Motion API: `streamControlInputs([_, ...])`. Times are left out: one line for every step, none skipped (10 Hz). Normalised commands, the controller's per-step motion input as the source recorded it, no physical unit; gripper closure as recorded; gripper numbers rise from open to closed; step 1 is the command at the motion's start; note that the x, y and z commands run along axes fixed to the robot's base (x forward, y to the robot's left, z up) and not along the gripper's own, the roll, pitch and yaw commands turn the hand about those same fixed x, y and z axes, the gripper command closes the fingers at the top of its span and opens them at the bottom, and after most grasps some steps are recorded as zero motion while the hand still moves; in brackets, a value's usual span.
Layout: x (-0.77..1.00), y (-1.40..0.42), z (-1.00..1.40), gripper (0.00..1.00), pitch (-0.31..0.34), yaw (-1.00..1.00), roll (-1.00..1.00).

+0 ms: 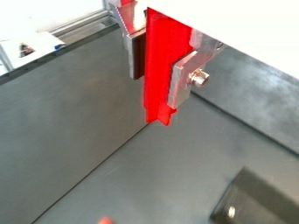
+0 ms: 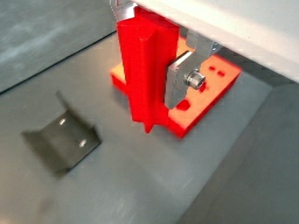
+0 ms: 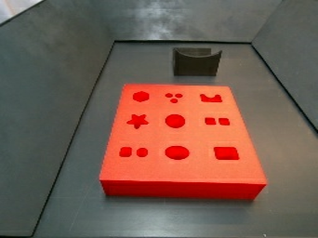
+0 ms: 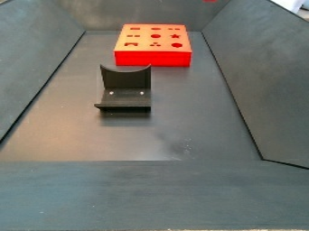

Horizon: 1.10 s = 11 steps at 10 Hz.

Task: Pick up the star object. Move up. Move to above the board. Insert the star object.
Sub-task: Move to above the board, then insert the star object.

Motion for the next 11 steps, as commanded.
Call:
streamControlInputs([0.33, -1.0, 0.27, 1.0, 0.123, 0.0, -0.01])
streamControlInputs([0.34, -1.0, 0.27, 1.0, 0.12, 0.0, -0.01])
streamControlInputs([0.34, -1.0, 0.27, 1.0, 0.12, 0.01, 0.0])
streamControlInputs([0.36, -1.0, 0.27, 1.0, 0.124, 0.01, 0.0])
streamControlInputs([0.37, -1.0, 0.27, 1.0, 0.123, 0.01, -0.01])
streamControlInputs([0.38, -1.0, 0.27, 1.0, 0.124, 0.0, 0.01])
streamControlInputs([0.4, -1.0, 0.27, 1.0, 0.125, 0.01, 0.0])
streamControlInputs([0.32, -0.72, 0.2, 1.0, 0.133, 0.01, 0.01])
streamControlInputs([0.23, -0.47, 0.13, 1.0, 0.125, 0.01, 0.02])
streamControlInputs([0.13, -0.22, 0.07, 1.0, 0.097, 0.0, 0.03])
streamControlInputs([-0.02, 0.0, 0.0, 1.0, 0.0, 0.0, 0.0])
